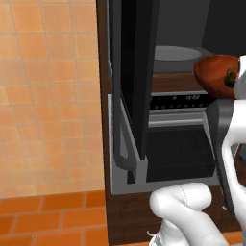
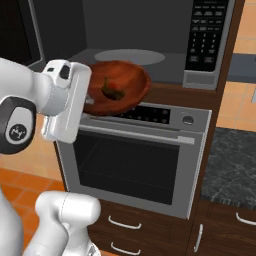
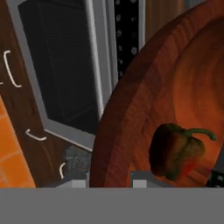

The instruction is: Pick the bell pepper from the sink and place it in the bowl. Then pick the bowl and place it in the microwave. Then close the microwave door and press the start button.

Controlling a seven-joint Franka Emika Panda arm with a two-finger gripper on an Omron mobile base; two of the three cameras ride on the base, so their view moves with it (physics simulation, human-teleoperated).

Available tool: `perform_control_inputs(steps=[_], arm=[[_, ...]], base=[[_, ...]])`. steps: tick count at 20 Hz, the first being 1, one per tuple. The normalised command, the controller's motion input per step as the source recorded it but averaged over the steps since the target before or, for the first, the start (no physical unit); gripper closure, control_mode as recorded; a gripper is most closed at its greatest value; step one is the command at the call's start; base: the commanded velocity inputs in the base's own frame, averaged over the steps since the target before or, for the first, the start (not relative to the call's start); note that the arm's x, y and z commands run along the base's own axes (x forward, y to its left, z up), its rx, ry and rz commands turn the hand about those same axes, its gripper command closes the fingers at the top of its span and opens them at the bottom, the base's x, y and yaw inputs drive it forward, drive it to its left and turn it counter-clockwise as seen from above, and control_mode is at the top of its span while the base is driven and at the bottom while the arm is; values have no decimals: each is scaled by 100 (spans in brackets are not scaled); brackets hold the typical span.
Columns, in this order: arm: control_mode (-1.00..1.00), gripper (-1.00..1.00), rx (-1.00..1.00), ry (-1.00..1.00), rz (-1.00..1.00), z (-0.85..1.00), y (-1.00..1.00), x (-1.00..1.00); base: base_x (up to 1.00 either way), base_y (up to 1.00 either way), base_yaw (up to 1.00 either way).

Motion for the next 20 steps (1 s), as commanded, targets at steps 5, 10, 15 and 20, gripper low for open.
perform_control_inputs(steps=[5,10,15,20], arm=[[-100,100,-9,-7,22,42,4,12],[-100,100,-5,0,16,18,8,47],[-100,100,-3,0,6,11,15,70],[-100,100,-1,0,4,0,10,80]], base=[[0,0,0],[0,0,0],[0,0,0],[0,0,0]])
